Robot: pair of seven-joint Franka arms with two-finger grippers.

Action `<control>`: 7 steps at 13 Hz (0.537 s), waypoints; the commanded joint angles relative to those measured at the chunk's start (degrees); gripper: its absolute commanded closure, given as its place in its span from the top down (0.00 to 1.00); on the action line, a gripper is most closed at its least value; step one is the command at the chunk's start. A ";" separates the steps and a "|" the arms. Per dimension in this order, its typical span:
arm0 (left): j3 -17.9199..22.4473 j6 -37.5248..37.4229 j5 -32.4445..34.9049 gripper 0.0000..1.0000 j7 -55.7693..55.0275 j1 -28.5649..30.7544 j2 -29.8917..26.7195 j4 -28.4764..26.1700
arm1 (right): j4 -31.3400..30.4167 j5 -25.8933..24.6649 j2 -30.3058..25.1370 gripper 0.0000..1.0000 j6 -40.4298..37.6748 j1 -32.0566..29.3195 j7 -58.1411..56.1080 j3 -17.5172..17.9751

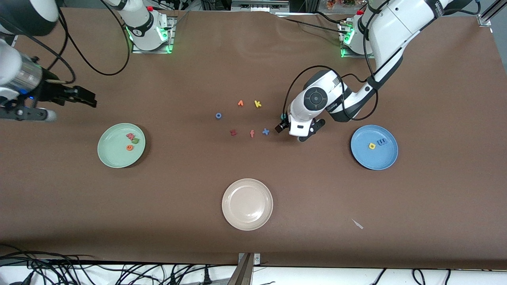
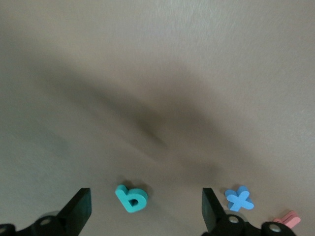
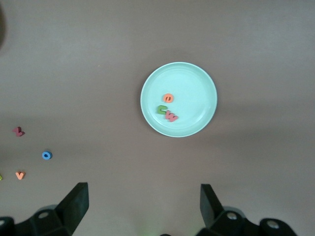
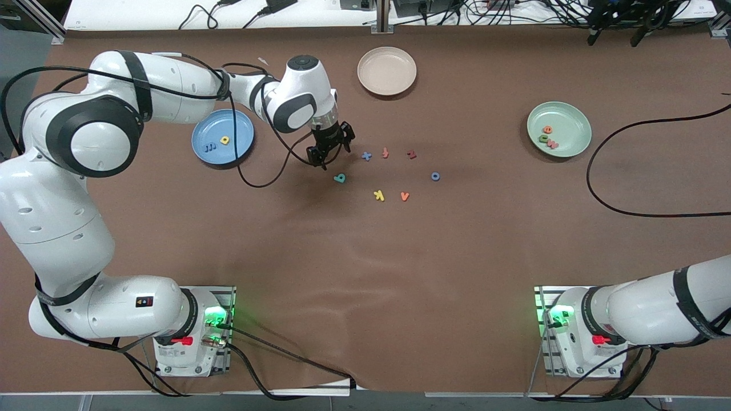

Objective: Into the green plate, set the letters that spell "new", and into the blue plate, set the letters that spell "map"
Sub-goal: 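Reach the left gripper to the cyan b while the right gripper returns to rest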

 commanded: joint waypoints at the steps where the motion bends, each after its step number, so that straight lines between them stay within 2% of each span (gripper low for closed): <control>1: 0.52 1.66 1.59 0.99 -3.24 -1.13 0.05 -1.02 | 1.85 -0.09 0.33 1.00 -1.55 -1.83 -0.47 0.80; 7: 0.61 4.39 3.42 0.98 -14.02 -1.39 0.14 -4.44 | 1.85 -0.43 0.24 1.00 -0.93 -2.01 0.94 0.88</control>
